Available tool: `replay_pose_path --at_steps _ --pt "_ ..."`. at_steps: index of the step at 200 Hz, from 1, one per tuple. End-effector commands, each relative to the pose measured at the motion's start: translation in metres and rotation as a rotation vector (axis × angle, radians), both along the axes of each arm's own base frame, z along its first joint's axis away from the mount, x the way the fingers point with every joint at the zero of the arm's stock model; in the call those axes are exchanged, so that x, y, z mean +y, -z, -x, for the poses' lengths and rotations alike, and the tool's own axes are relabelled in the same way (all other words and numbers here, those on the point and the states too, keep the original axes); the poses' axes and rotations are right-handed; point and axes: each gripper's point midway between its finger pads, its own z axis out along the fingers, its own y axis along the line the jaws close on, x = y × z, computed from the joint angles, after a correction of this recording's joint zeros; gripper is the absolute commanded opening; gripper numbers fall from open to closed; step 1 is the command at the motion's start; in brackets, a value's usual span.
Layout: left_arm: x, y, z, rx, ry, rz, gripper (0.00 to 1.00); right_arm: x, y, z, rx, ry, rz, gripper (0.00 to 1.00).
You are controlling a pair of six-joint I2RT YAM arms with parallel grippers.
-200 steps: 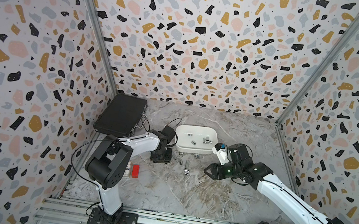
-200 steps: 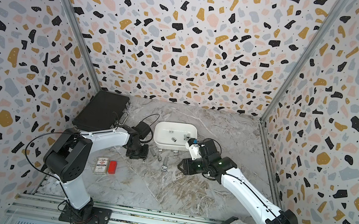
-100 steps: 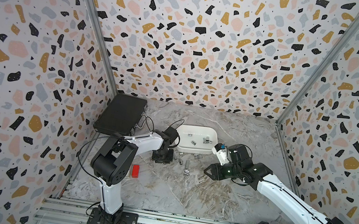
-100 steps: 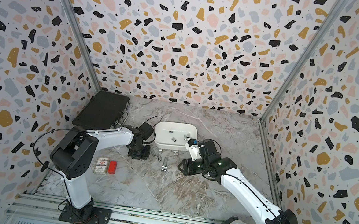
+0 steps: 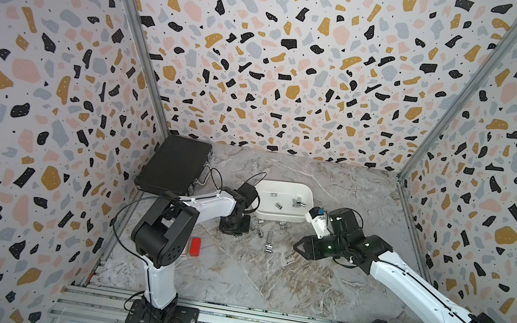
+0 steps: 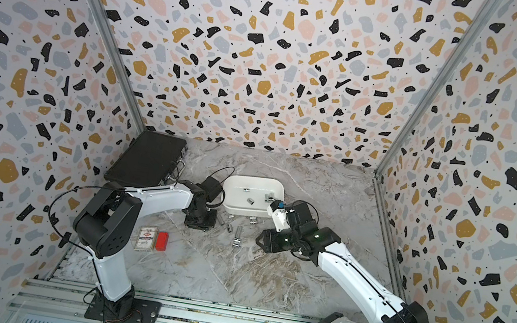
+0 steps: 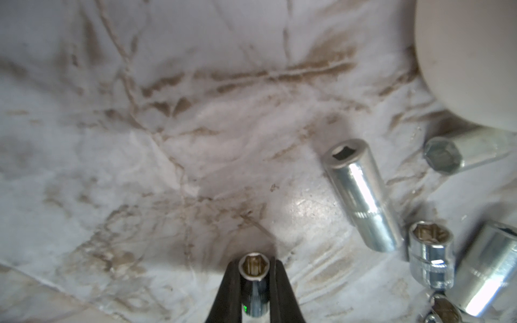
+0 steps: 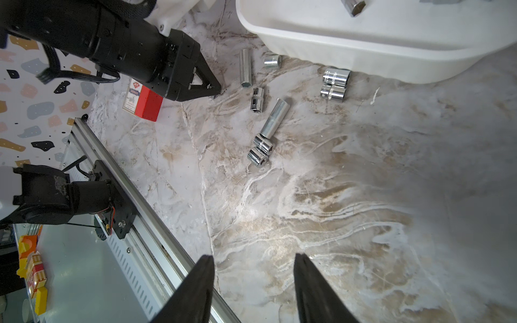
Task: Put the socket on the desktop into the storage box
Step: Pick up the socket head at the center of the board.
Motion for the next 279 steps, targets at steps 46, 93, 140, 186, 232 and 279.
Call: replay_pose_path --at_steps 46,93,140,186,232,279 --pt "-0.009 -0.036 -0.012 -0.057 0.016 0.033 0.0 -0.006 -0.003 -0.005 -0.01 0.049 0.035 0.51" --pt "-0.02 -0.06 -0.028 -0.101 0.027 0.066 0.0 -0.009 -0.008 -0.01 -0.015 0.08 0.052 0.51" --pt "-0.032 -0.079 -0.046 -0.137 0.032 0.095 0.0 -0.013 -0.011 -0.015 -0.019 0.11 0.072 0.51" --pt "-0.044 -0.093 -0.066 -0.166 0.043 0.112 0.0 -0.018 -0.01 -0.019 -0.018 0.136 0.112 0.51" --pt "-0.058 -0.101 -0.087 -0.181 0.056 0.12 0.0 -0.019 -0.01 -0.019 -0.015 0.142 0.117 0.51" --pt "-0.071 -0.097 -0.103 -0.178 0.058 0.131 0.0 -0.019 -0.01 -0.019 -0.011 0.142 0.117 0.5"
